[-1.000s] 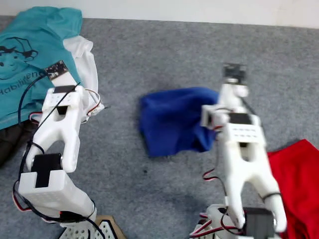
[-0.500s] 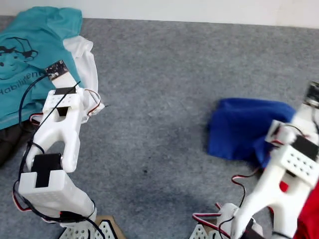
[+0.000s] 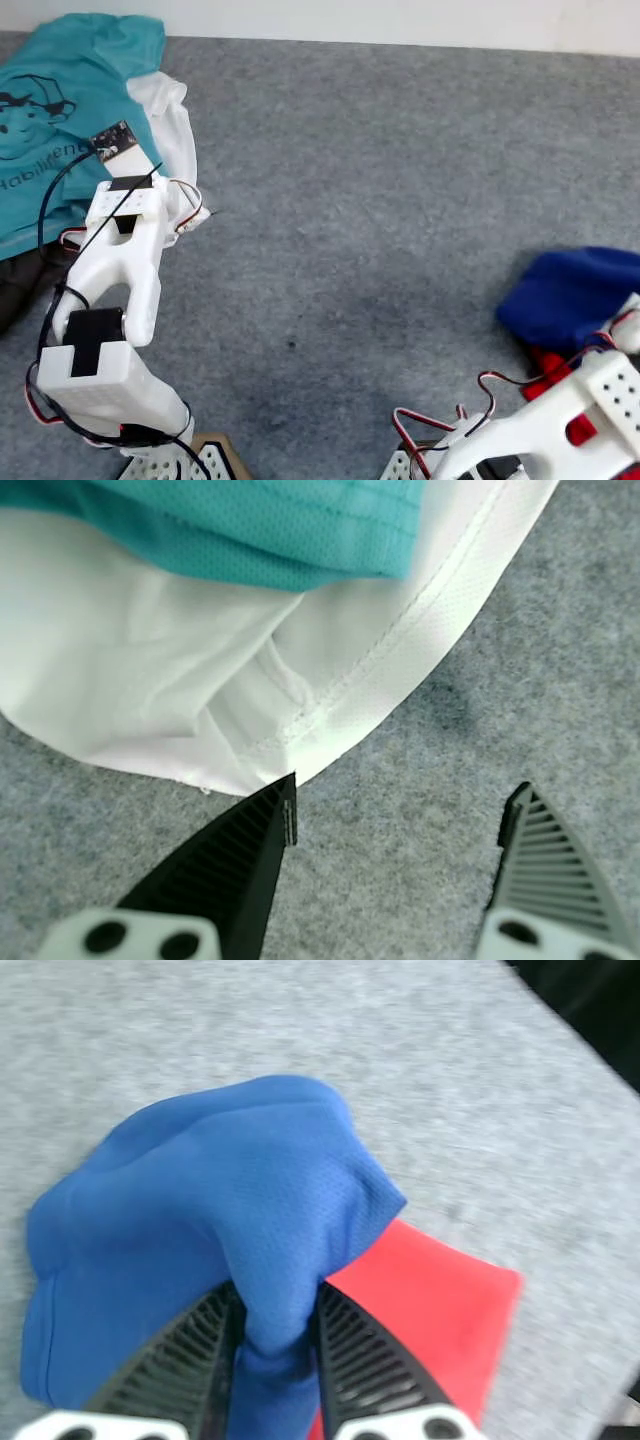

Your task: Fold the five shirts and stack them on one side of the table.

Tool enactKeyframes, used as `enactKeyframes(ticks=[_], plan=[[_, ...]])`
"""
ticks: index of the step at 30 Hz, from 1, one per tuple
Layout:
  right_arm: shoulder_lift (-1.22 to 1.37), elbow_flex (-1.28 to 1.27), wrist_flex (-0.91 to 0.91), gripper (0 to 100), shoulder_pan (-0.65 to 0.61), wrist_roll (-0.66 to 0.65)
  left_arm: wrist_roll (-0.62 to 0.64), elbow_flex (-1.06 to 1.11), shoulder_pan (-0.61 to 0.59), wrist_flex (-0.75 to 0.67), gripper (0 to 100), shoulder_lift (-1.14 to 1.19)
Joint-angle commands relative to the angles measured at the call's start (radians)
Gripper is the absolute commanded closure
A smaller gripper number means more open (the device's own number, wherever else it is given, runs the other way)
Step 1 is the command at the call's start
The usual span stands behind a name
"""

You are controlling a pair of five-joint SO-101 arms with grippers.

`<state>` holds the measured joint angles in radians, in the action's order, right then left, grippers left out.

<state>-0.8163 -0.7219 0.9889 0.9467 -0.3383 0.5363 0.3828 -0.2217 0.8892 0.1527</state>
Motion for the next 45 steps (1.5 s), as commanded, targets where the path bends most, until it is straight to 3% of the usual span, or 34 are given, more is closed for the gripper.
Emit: enactKeyframes(ticks=[1,13,22,31,38,45], plan=[[-0.054,-0.010,-0.002,99.1,0.090,-0.072,0.011,-0.004,-0.001,-0.012,68,-0.039],[-0.160,-0.225,-0.254,99.1,0.341,-0.232,0.008,0.008,0.010,-0.031,68,-0.038],[-0.185,-0.417,-0.387,99.1,0.394,-0.338,0.008,0.008,0.010,-0.031,68,-0.038],[-0.185,-0.475,-0.472,98.5,0.421,-0.334,0.009,0.010,0.010,-0.031,68,-0.038],[-0.185,-0.473,-0.470,80.2,0.438,-0.273,0.009,0.010,0.010,-0.031,68,-0.038],[-0.185,-0.410,-0.455,79.7,0.420,-0.249,0.009,0.010,0.010,-0.032,68,-0.038]])
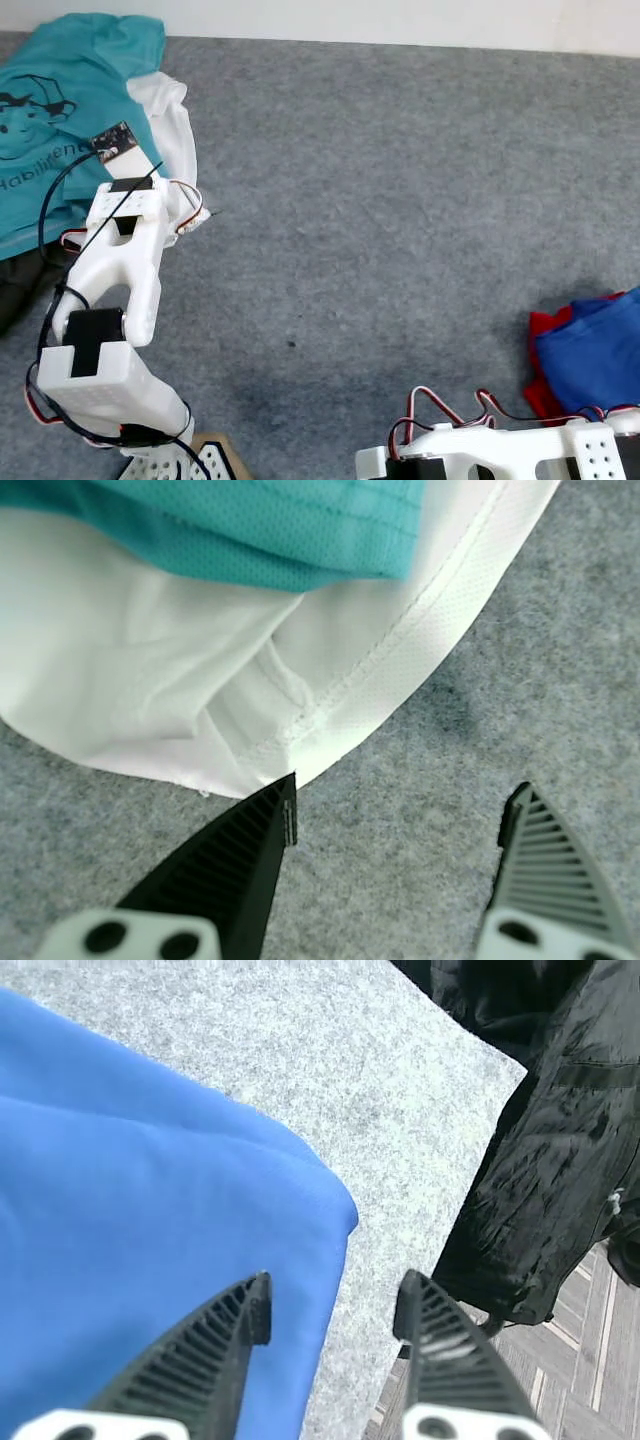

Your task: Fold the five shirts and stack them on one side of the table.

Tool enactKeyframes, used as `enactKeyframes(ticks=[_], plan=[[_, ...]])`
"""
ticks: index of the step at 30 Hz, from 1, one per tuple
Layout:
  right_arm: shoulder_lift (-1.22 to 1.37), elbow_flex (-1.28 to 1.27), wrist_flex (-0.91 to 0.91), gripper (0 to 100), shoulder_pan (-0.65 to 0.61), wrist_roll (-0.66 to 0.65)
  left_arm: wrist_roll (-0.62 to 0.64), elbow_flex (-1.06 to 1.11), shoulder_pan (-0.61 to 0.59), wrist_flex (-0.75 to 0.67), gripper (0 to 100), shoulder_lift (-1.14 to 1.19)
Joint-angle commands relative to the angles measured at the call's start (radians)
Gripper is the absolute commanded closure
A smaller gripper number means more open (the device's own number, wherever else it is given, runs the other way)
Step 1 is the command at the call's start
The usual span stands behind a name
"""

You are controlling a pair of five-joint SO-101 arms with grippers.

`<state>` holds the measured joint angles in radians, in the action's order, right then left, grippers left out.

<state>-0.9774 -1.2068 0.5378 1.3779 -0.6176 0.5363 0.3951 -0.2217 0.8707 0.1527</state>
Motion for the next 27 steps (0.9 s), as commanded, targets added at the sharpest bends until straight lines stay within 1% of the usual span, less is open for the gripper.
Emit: enactKeyframes(ticks=[1,4,6,8,11,14,18,20,22,25,27], plan=[[-0.024,0.097,0.012,79.7,-0.016,0.055,0.009,-0.002,0.010,-0.014,68,-0.038],[-0.024,0.165,0.067,79.7,-0.048,0.121,0.009,-0.002,0.010,-0.014,68,-0.038],[-0.024,0.196,0.110,81.6,-0.087,0.147,0.008,-0.002,0.010,-0.014,68,-0.038],[-0.024,0.213,0.150,87.5,-0.148,0.160,0.006,-0.002,0.010,-0.014,68,-0.038],[-0.024,0.214,0.182,99.6,-0.251,0.160,0.006,-0.002,0.010,-0.011,68,-0.038],[-0.024,0.219,0.232,98.1,-0.358,0.180,0.006,-0.004,0.012,-0.009,68,-0.038],[-0.019,0.298,0.374,98.8,-0.506,0.331,0.006,-0.013,0.012,-0.005,68,-0.044],[-0.016,0.346,0.441,98.8,-0.601,0.374,0.006,-0.028,0.004,0.040,68,-0.051],[-0.015,0.387,0.503,98.8,-0.711,0.411,0.005,-0.091,-0.022,0.132,68,-0.051],[-0.013,0.418,0.553,98.6,-0.895,0.486,0.005,-0.219,-0.114,0.267,68,-0.045],[-0.008,0.423,0.561,98.6,-1.018,0.537,0.005,-0.300,-0.200,0.319,68,-0.041]])
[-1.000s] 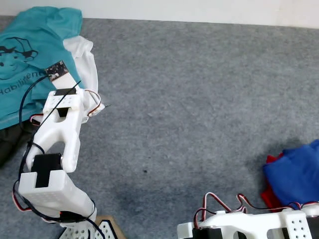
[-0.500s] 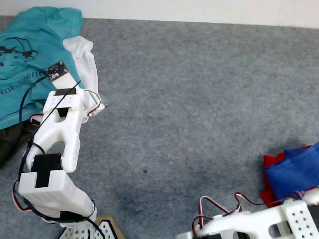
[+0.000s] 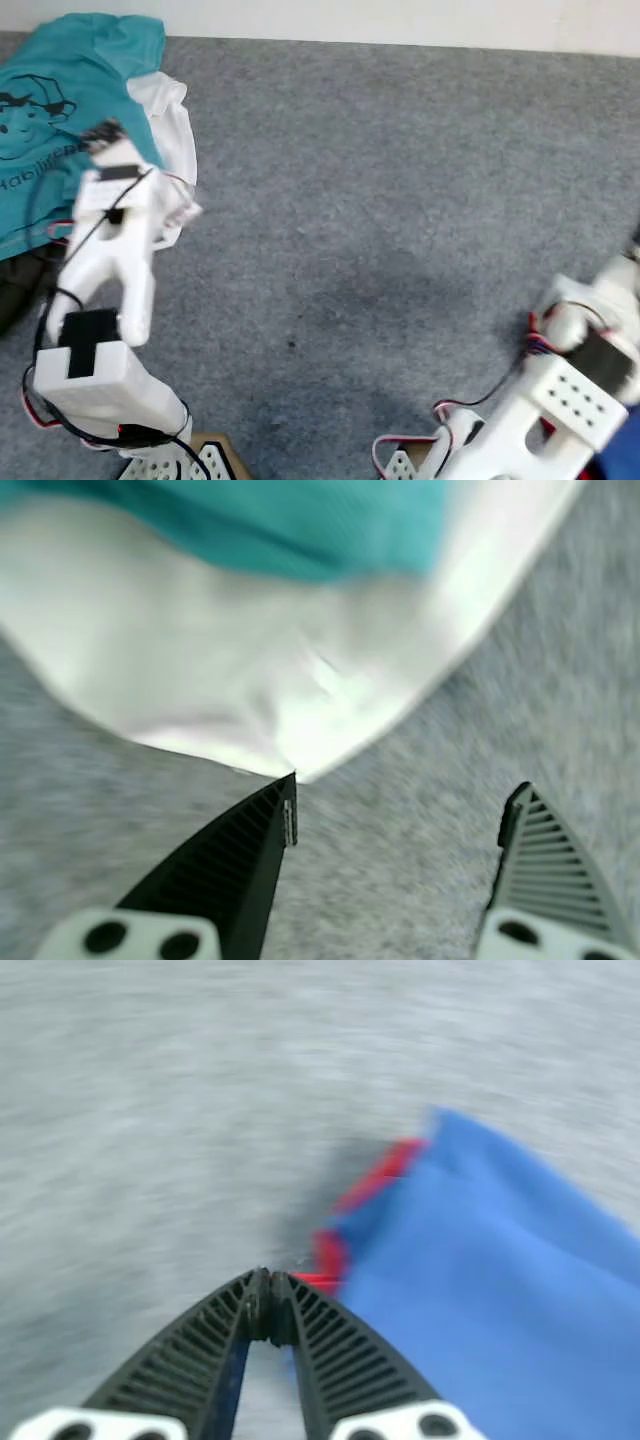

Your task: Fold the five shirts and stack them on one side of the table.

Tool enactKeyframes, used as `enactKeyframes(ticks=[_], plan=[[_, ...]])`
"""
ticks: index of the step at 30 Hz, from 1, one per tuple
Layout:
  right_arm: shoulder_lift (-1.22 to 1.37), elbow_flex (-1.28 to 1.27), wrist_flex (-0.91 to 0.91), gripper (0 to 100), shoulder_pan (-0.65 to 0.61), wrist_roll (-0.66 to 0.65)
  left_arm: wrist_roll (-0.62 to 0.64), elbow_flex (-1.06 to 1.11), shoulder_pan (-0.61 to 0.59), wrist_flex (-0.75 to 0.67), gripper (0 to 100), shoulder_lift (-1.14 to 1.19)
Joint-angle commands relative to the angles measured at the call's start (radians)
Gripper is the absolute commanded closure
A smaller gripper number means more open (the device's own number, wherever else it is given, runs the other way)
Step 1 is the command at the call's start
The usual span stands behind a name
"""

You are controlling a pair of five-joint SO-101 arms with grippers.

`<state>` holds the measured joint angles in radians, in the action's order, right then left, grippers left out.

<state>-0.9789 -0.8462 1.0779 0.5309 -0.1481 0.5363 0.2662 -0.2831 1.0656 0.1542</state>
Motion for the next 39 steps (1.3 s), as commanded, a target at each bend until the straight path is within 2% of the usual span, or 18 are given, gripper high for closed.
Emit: enactKeyframes(ticks=[1,3,6,11,15,23,28,36,39], plan=[[0.007,0.065,0.022,98.6,-0.231,0.092,0.005,-0.205,-0.180,0.135,68,-0.041],[0.064,0.071,0.022,98.6,-0.326,0.140,0.005,-0.254,-0.231,0.146,68,-0.039],[0.202,0.133,0.022,98.6,-0.423,0.196,-0.020,-0.315,-0.243,0.181,68,-0.015],[0.414,0.202,-0.002,98.6,-0.552,0.259,-0.048,-0.469,-0.186,0.238,68,0.104],[0.506,0.147,-0.162,98.6,-0.636,0.269,-0.048,-0.564,-0.124,0.285,68,0.217],[0.556,-0.031,-0.438,98.6,-0.680,0.258,-0.046,-0.639,-0.018,0.304,68,0.341],[0.561,-0.104,-0.564,98.6,-0.688,0.187,-0.046,-0.633,0.021,0.296,68,0.351],[0.616,-0.122,-0.607,98.6,-0.725,0.157,-0.044,-0.641,0.024,0.270,68,0.351],[0.618,-0.124,-0.607,98.6,-0.725,0.158,-0.046,-0.633,0.019,0.232,74,0.351]])
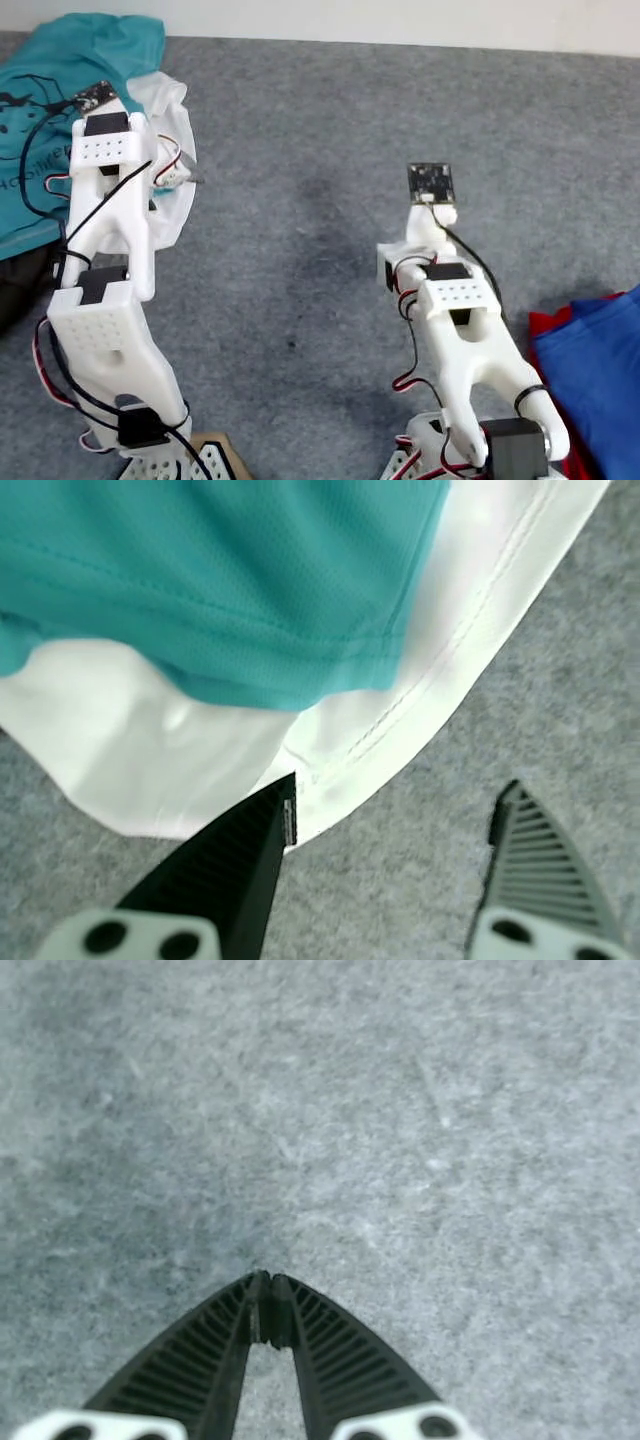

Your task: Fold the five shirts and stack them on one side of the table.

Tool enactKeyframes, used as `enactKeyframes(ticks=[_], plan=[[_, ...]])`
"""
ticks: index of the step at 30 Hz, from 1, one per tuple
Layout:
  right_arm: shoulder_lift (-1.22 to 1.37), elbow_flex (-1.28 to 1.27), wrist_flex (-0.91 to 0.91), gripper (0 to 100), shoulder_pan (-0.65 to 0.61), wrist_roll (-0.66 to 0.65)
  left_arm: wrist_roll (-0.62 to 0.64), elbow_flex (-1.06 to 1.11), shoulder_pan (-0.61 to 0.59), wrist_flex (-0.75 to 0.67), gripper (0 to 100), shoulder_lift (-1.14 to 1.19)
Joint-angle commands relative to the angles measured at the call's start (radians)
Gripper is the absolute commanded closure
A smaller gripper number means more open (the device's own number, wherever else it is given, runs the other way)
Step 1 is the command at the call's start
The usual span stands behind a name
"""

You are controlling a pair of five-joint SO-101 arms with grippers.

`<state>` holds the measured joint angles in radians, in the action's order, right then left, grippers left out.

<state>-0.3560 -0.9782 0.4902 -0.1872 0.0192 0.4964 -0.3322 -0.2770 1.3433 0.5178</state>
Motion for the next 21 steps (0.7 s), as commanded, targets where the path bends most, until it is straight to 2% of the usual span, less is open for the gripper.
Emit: enactKeyframes(ticks=[1,5,11,14,21], plan=[[-0.008,0.005,-0.019,98.6,-0.007,-0.011,-0.009,-0.033,0.012,-0.055,76,-0.013],[-0.010,0.002,-0.018,98.6,-0.004,-0.012,-0.008,-0.035,0.013,-0.060,84,-0.013],[-0.010,0.002,-0.016,98.6,-0.007,-0.020,-0.008,-0.031,0.012,-0.087,84,-0.012],[-0.004,0.002,-0.016,98.6,-0.015,-0.064,-0.008,-0.031,0.012,-0.135,84,-0.012],[-0.004,0.001,-0.016,98.6,-0.025,-0.069,-0.011,-0.070,0.016,-0.244,84,0.084]])
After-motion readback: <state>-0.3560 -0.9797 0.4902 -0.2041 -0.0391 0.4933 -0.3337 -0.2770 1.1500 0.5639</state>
